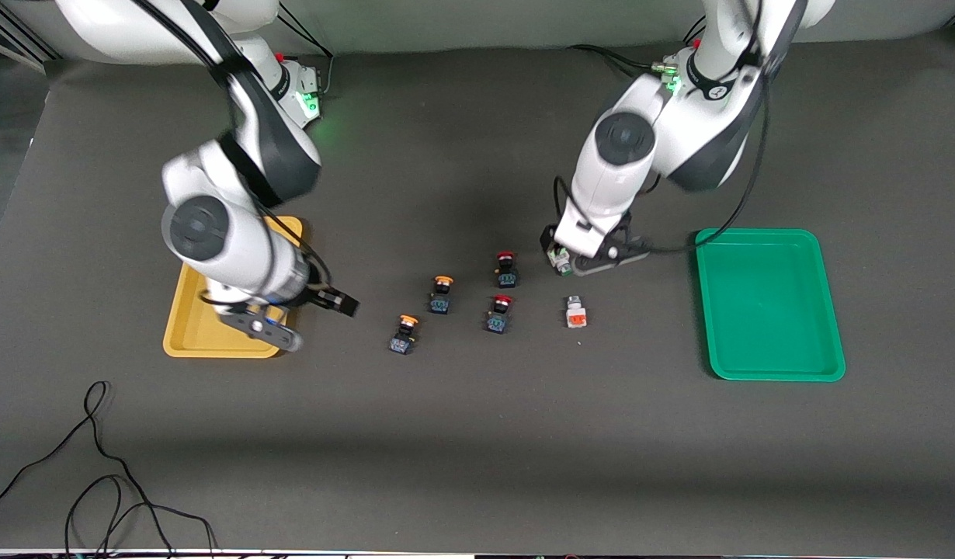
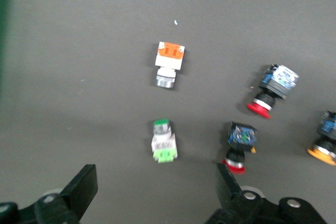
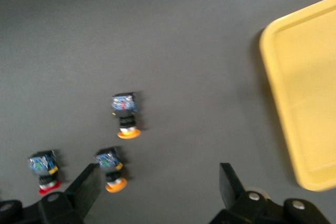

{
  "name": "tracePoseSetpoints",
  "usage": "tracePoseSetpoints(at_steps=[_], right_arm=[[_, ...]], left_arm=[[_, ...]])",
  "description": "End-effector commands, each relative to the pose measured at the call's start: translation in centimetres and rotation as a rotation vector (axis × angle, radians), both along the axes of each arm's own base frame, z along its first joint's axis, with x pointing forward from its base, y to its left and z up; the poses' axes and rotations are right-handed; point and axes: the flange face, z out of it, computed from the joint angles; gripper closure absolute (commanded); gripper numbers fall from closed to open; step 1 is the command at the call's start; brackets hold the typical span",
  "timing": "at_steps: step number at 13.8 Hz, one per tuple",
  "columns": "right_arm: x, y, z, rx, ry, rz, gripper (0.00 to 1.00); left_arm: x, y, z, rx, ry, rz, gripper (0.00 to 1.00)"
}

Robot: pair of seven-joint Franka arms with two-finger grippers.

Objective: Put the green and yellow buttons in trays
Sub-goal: 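Grasp the green button with the left gripper while the right gripper grasps a yellow button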

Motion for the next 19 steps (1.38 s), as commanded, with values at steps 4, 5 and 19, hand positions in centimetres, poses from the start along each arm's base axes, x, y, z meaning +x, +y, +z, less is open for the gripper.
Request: tracePoseSetpoints(at_steps=[4, 5, 19], right_arm=[[0.2, 4.8, -9.4, -0.060, -0.033, -0.052, 0.00], [0.2, 5.3, -11.4, -0.079, -0.033, -0.045, 0.00], [-0.5, 7.3, -19.0, -0.073, -0.080, 0.045, 0.17]], left_arm=[[-1.4, -1.2, -10.4, -0.004, -0.005, 0.074, 0.00], [-1.8, -1.4, -11.5, -0.005, -0.006, 0.087, 0.00], [-2.4, -0.7, -13.3, 0.025, 0.026, 0.148, 0.78]])
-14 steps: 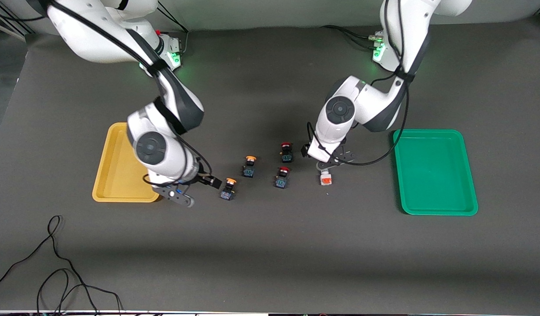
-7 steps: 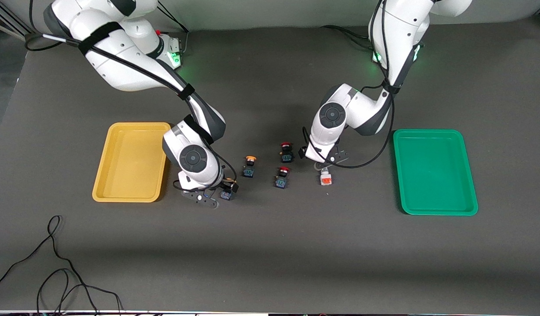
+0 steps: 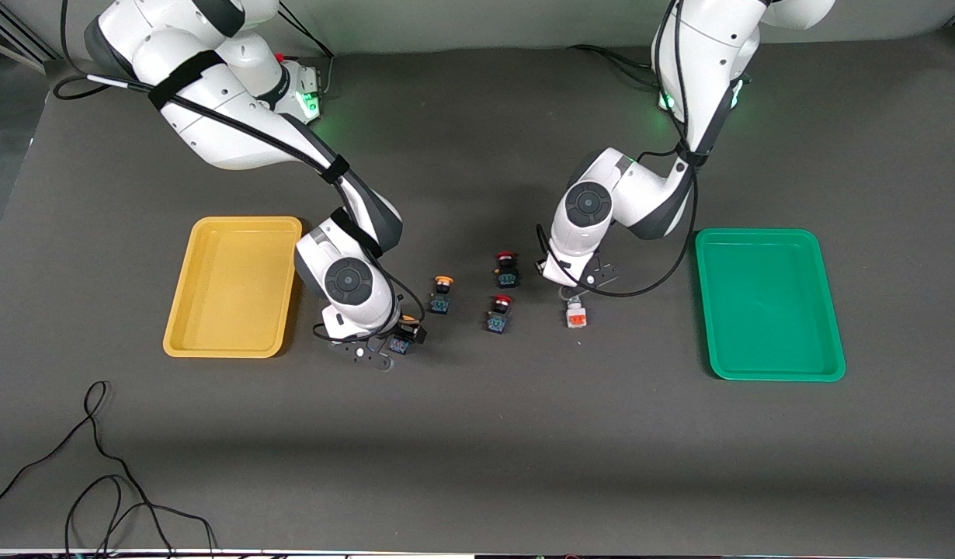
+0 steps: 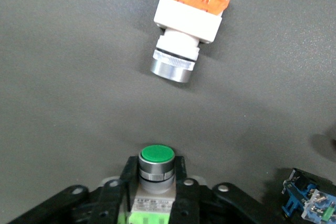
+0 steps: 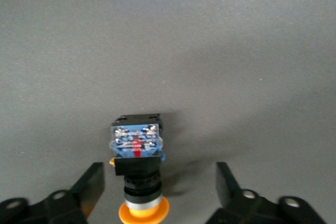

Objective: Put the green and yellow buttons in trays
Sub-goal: 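Grasp the green button with the left gripper while the right gripper grasps a yellow button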

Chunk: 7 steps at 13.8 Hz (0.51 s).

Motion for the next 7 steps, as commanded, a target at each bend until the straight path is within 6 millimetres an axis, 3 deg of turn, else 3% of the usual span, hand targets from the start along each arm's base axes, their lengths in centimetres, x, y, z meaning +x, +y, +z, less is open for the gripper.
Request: tracePoseSetpoints(at_steps=[1, 4, 7], right_arm=[[0.4, 0.6, -0.1, -0.006, -0.028, -0.006, 0.37], [0.3, 0.9, -0.2, -0.040, -0.055, 0.044, 0.96], [0.4, 0.8, 0.2, -0.041, -0.056, 0.042, 1.00]], left_arm=[[0.5, 0.3, 1.9, 0.008, -0.017, 0.015, 0.79], [3.7, 1.3, 6.5, 0.022, 0.005, -0.003, 0.82], [7.3, 3.8, 14.2, 0.020, 0.021, -0.037, 0.83]])
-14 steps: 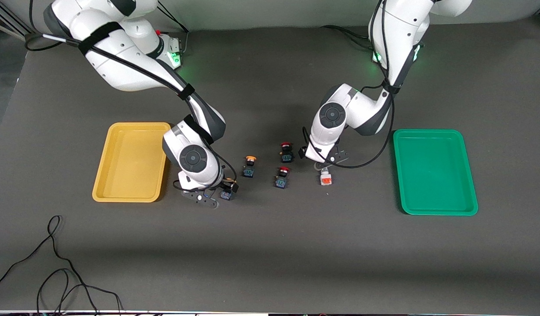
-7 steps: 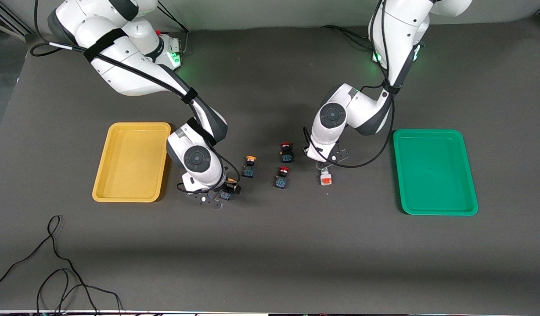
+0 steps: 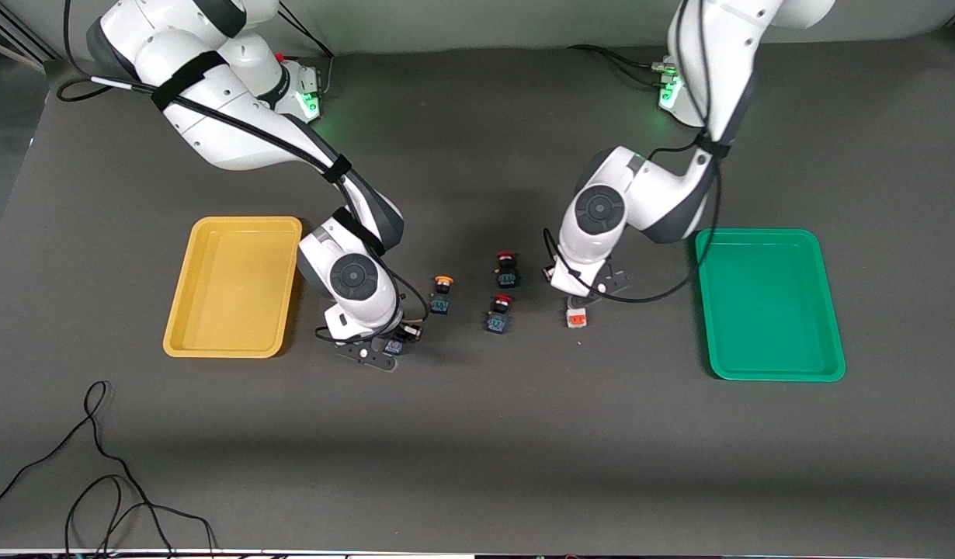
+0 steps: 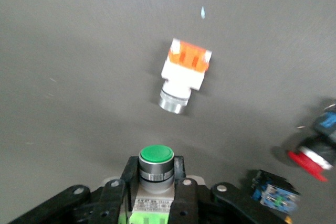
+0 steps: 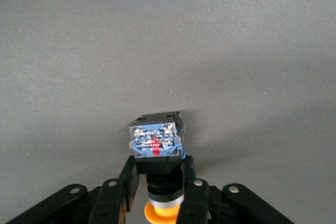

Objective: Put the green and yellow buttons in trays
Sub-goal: 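Place the green button in the green tray while the right gripper places yellow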

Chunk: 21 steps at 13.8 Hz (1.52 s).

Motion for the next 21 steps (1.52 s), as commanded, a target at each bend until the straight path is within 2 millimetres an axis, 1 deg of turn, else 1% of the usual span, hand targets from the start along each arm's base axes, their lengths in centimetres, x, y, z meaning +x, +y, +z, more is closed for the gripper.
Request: tracePoseSetpoints(at_steps=[1, 2, 3, 4, 5, 6, 7, 8, 9, 10, 11, 12, 13, 15, 16, 17, 18, 19, 20, 21], right_arm=[[0.5, 0.3, 0.6, -0.013, -0.028, -0.007, 1.00], [0.7, -0.1, 1.5, -0.025, -0.025, -0.009, 1.00], [0.9, -0.7, 3.3, -0.050, -0.019, -0.013, 1.00], [1.2, -1.3, 5.5, -0.061, -0.011, -0.022, 1.00], [1.5, -2.3, 8.0, -0.044, 0.010, -0.029, 1.00], [1.5, -3.3, 10.6, -0.011, 0.039, -0.012, 1.00], [1.7, -5.2, 13.3, 0.012, 0.066, 0.029, 1.00], [2.1, -7.8, 15.3, 0.027, 0.102, 0.054, 1.00], [2.2, -9.9, 17.5, 0.049, 0.125, 0.076, 1.00], [2.5, -12.6, 18.8, 0.058, 0.146, 0.092, 1.00], [2.2, -14.6, 19.4, 0.053, 0.174, 0.127, 1.00], [1.5, -16.3, 19.5, 0.048, 0.188, 0.170, 1.00], [1.1, -18.6, 18.8, 0.043, 0.205, 0.202, 1.00], [0.3, -23.2, 16.7, 0.048, 0.224, 0.276, 1.00], [-0.1, -25.5, 15.4, 0.052, 0.219, 0.304, 1.00], [-0.6, -27.4, 14.2, 0.054, 0.197, 0.339, 1.00], [-1.2, -29.3, 12.5, 0.050, 0.179, 0.353, 1.00], [-1.8, -30.4, 10.9, 0.045, 0.157, 0.356, 1.00], [-2.6, -31.0, 9.1, 0.041, 0.136, 0.359, 1.00], [-3.5, -31.2, 7.6, 0.038, 0.115, 0.363, 1.00]], left_arm=[[2.2, 2.8, 8.0, -0.009, 0.005, -0.067, 0.86], [2.5, 4.3, 10.2, -0.020, 0.005, -0.113, 0.87], [3.0, 7.0, 11.9, -0.024, 0.013, -0.151, 0.88], [3.4, 9.5, 13.6, -0.037, 0.032, -0.195, 0.89], [3.6, 12.3, 15.0, -0.058, 0.055, -0.223, 0.89], [3.9, 15.6, 16.2, -0.069, 0.075, -0.252, 0.89], [4.3, 19.2, 16.7, -0.081, 0.097, -0.282, 0.89], [4.8, 22.8, 16.9, -0.096, 0.106, -0.310, 0.89], [5.3, 26.3, 16.7, -0.104, 0.108, -0.331, 0.89], [5.7, 29.1, 16.2, -0.108, 0.103, -0.348, 0.89], [5.9, 31.5, 15.2, -0.101, 0.105, -0.375, 0.89], [6.1, 33.6, 13.6, -0.086, 0.098, -0.397, 0.89], [6.0, 35.1, 11.8, -0.083, 0.081, -0.399, 0.89], [5.5, 36.0, 7.0, -0.073, 0.054, -0.410, 0.89], [5.1, 36.0, 4.5, -0.056, 0.052, -0.429, 0.89], [5.0, 35.9, 2.2, -0.049, 0.044, -0.439, 0.89], [4.9, 36.0, -0.2, -0.050, 0.038, -0.441, 0.89], [4.9, 36.0, -2.4, -0.052, 0.024, -0.445, 0.89], [4.8, 35.9, -4.5, -0.054, 0.020, -0.448, 0.89], [4.8, 35.8, -6.2, -0.057, 0.022, -0.451, 0.89]])
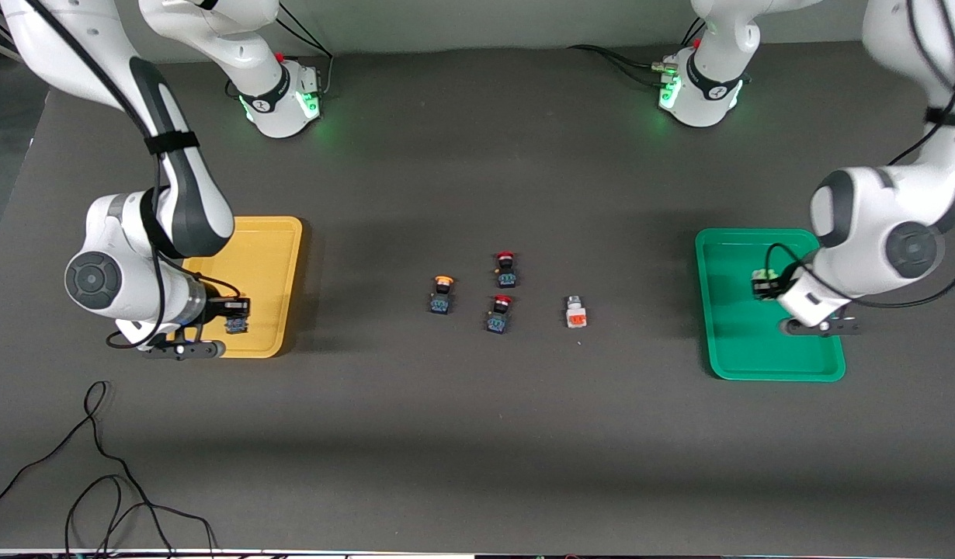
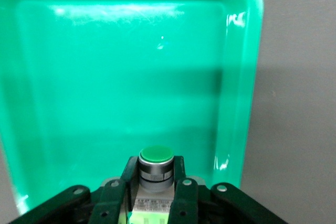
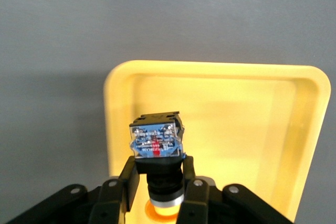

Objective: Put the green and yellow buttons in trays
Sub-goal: 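Place the green button in the green tray while the right gripper places yellow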

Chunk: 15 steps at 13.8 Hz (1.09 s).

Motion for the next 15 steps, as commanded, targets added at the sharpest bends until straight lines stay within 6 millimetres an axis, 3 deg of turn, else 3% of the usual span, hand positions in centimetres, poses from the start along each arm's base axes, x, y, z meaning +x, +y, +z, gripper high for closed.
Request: tracePoseSetpoints(at_steps=[1, 3, 5, 6, 8, 9, 10, 13, 15], right_arm=[[-3.6, -0.4, -2.9, 0.025, -0.051, 0.017, 1.00], [-4.6, -0.4, -4.1, 0.064, -0.041, -0.037, 1.00], [-5.1, -0.4, -4.8, 0.093, -0.025, -0.080, 1.00], [-5.2, -0.3, -4.9, 0.094, -0.020, -0.081, 1.00], [-5.2, -0.3, -4.9, 0.094, -0.017, -0.081, 1.00], [-5.2, -0.3, -4.7, 0.096, -0.019, -0.082, 0.57], [-5.1, -0.3, -4.4, 0.096, -0.025, -0.086, 0.25], [-4.6, -0.2, -1.8, 0.103, -0.041, -0.095, 0.03], [-3.5, 0.3, 1.8, 0.115, -0.041, -0.083, 0.07]], left_arm=[[-0.2, -0.1, -3.9, 0.004, 0.004, -0.030, 0.89], [-0.2, 0.3, -3.9, 0.007, 0.008, -0.027, 0.84], [0.3, 0.5, -3.1, 0.008, 0.014, -0.032, 0.07], [0.7, 0.5, -2.3, 0.009, 0.021, -0.036, 0.00], [2.0, 0.7, 1.1, 0.017, 0.049, -0.033, 0.00], [2.7, 0.9, 3.3, 0.022, 0.065, -0.028, 0.00], [3.5, 1.0, 6.2, 0.027, 0.081, -0.025, 0.00], [5.8, 0.3, 13.5, 0.022, 0.084, -0.010, 0.00], [6.5, -1.8, 15.1, 0.015, 0.077, -0.015, 0.00]])
